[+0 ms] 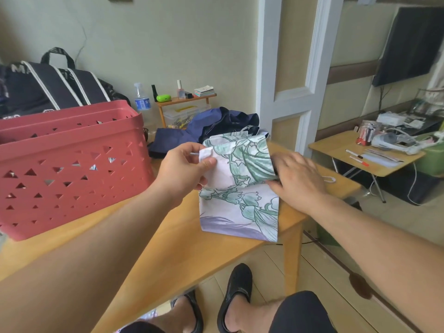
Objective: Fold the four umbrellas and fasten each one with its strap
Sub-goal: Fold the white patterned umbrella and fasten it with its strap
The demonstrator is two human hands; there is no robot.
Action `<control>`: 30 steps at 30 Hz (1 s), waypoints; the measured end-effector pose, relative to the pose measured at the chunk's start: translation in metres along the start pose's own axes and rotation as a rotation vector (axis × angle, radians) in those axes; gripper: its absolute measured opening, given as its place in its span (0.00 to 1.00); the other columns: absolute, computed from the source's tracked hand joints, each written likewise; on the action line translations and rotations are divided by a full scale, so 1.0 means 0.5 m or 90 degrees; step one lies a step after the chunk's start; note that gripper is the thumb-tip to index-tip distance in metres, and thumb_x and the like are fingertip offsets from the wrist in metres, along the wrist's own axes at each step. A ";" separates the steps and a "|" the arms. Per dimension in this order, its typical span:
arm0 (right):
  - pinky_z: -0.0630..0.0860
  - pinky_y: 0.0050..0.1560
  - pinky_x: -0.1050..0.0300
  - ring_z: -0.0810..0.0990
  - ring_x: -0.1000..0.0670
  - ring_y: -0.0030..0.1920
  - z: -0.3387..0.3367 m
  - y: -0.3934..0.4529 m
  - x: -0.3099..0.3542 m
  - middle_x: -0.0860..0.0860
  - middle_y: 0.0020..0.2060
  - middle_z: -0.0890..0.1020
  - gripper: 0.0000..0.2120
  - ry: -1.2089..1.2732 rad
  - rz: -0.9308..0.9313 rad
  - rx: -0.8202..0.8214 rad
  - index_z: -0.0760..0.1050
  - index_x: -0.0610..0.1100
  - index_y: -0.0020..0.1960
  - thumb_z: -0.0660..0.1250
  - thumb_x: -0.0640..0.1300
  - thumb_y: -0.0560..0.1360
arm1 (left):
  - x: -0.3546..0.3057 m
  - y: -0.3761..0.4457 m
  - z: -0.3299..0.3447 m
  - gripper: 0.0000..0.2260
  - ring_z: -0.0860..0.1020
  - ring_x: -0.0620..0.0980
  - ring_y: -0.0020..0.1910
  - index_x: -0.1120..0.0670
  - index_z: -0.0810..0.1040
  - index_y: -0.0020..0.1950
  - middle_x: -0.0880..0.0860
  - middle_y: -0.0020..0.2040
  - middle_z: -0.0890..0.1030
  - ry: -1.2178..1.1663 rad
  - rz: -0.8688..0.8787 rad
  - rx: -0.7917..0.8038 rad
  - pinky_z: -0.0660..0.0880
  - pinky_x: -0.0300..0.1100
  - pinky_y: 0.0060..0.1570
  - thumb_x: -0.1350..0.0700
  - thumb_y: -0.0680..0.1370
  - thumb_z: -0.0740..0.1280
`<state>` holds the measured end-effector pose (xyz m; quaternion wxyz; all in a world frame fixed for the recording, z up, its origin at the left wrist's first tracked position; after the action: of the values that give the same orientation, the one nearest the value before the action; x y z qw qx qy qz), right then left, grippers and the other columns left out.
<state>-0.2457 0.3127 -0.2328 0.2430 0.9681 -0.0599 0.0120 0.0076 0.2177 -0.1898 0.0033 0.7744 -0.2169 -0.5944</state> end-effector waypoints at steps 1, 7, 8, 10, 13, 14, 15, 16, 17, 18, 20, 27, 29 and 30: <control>0.67 0.69 0.42 0.69 0.45 0.72 -0.003 0.009 -0.003 0.51 0.71 0.74 0.31 0.037 0.011 -0.008 0.65 0.50 0.74 0.72 0.59 0.76 | -0.003 0.004 0.003 0.09 0.80 0.48 0.28 0.52 0.81 0.57 0.57 0.46 0.84 0.002 0.000 -0.004 0.80 0.43 0.29 0.54 0.79 0.76; 0.63 0.72 0.40 0.57 0.44 0.73 -0.011 0.063 -0.018 0.52 0.72 0.58 0.46 0.064 0.015 0.071 0.62 0.59 0.77 0.75 0.72 0.65 | -0.018 0.034 0.019 0.09 0.80 0.46 0.30 0.51 0.81 0.58 0.59 0.49 0.84 0.004 0.010 -0.003 0.81 0.45 0.33 0.54 0.80 0.75; 0.61 0.74 0.40 0.55 0.45 0.74 -0.006 0.060 -0.021 0.54 0.73 0.55 0.46 0.058 -0.002 0.103 0.63 0.59 0.77 0.73 0.74 0.66 | -0.018 0.037 0.019 0.08 0.80 0.46 0.31 0.50 0.81 0.58 0.57 0.48 0.84 0.008 0.017 -0.002 0.81 0.44 0.33 0.54 0.80 0.75; 0.57 0.78 0.41 0.53 0.47 0.77 0.007 0.042 -0.028 0.59 0.74 0.51 0.49 0.035 -0.031 0.178 0.54 0.57 0.82 0.69 0.75 0.69 | -0.014 0.039 0.014 0.07 0.80 0.46 0.31 0.49 0.82 0.57 0.55 0.47 0.83 0.020 0.037 0.004 0.80 0.43 0.32 0.54 0.79 0.75; 0.65 0.72 0.41 0.62 0.45 0.75 0.036 0.028 -0.038 0.58 0.75 0.59 0.34 0.002 -0.060 0.243 0.57 0.61 0.80 0.55 0.74 0.79 | -0.008 0.029 0.010 0.06 0.80 0.47 0.31 0.47 0.83 0.55 0.51 0.43 0.82 0.045 0.071 0.033 0.79 0.44 0.32 0.53 0.79 0.75; 0.70 0.67 0.42 0.68 0.45 0.72 0.041 0.034 -0.043 0.58 0.74 0.67 0.27 0.043 -0.041 0.245 0.63 0.64 0.77 0.53 0.71 0.81 | -0.005 0.025 0.010 0.06 0.80 0.48 0.31 0.47 0.83 0.55 0.51 0.42 0.82 0.049 0.079 0.036 0.79 0.44 0.32 0.53 0.79 0.75; 0.73 0.63 0.43 0.73 0.46 0.68 0.045 0.044 -0.048 0.59 0.71 0.73 0.22 0.112 -0.012 0.237 0.67 0.65 0.73 0.54 0.67 0.81 | -0.002 0.023 0.009 0.07 0.80 0.48 0.31 0.47 0.83 0.57 0.50 0.42 0.82 0.048 0.085 0.031 0.78 0.44 0.32 0.53 0.80 0.75; 0.76 0.60 0.45 0.76 0.47 0.65 0.052 0.055 -0.053 0.59 0.69 0.77 0.18 0.182 0.018 0.222 0.71 0.66 0.70 0.55 0.64 0.82 | 0.000 0.022 0.008 0.08 0.79 0.49 0.31 0.47 0.83 0.58 0.51 0.42 0.82 0.040 0.092 0.018 0.77 0.44 0.32 0.53 0.80 0.74; 0.77 0.58 0.48 0.78 0.48 0.61 0.060 0.068 -0.057 0.57 0.66 0.80 0.16 0.231 0.039 0.203 0.74 0.66 0.68 0.57 0.62 0.82 | 0.001 0.023 0.005 0.09 0.79 0.49 0.31 0.48 0.82 0.60 0.52 0.42 0.82 0.029 0.099 0.000 0.76 0.43 0.32 0.53 0.80 0.74; 0.76 0.56 0.50 0.78 0.48 0.58 0.068 0.079 -0.062 0.55 0.64 0.82 0.15 0.244 0.060 0.192 0.77 0.63 0.66 0.59 0.60 0.83 | 0.001 0.023 0.002 0.10 0.79 0.48 0.31 0.47 0.82 0.61 0.53 0.43 0.82 0.018 0.103 -0.018 0.76 0.42 0.32 0.53 0.80 0.74; 0.73 0.56 0.50 0.76 0.45 0.58 0.087 0.097 -0.070 0.51 0.57 0.83 0.15 0.223 0.115 0.208 0.77 0.61 0.65 0.59 0.62 0.83 | -0.002 0.018 -0.001 0.12 0.79 0.48 0.32 0.46 0.82 0.62 0.57 0.45 0.84 -0.003 0.115 -0.034 0.76 0.42 0.33 0.54 0.80 0.75; 0.61 0.71 0.40 0.60 0.42 0.73 0.105 0.079 -0.070 0.59 0.80 0.62 0.34 0.142 0.108 0.290 0.45 0.81 0.75 0.54 0.48 0.82 | 0.079 -0.037 0.010 0.30 0.83 0.59 0.51 0.40 0.75 0.68 0.54 0.58 0.83 0.005 0.082 0.067 0.84 0.52 0.52 0.55 0.71 0.82; 0.60 0.69 0.42 0.58 0.42 0.74 0.097 0.063 -0.061 0.57 0.79 0.60 0.39 0.110 0.105 0.288 0.41 0.79 0.76 0.51 0.42 0.81 | 0.108 -0.058 0.015 0.33 0.83 0.57 0.52 0.41 0.73 0.69 0.52 0.57 0.79 0.015 0.059 0.071 0.83 0.48 0.52 0.59 0.70 0.82; 0.60 0.69 0.41 0.58 0.42 0.74 0.092 0.059 -0.057 0.56 0.79 0.61 0.39 0.106 0.109 0.278 0.40 0.78 0.76 0.51 0.42 0.80 | 0.117 -0.068 0.016 0.33 0.82 0.53 0.52 0.40 0.72 0.68 0.51 0.57 0.76 0.031 0.054 0.041 0.83 0.43 0.53 0.59 0.70 0.82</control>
<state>-0.2776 0.2682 -0.2609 0.0299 0.9848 -0.1172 0.1246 0.0233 0.2308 -0.2548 0.0089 0.7785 -0.2687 -0.5672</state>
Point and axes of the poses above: each hand's wrist, its own y-axis towards the middle knuckle, its own z-axis out of the palm, x = y × z, the point moved 4 cm from there along y, towards the middle knuckle
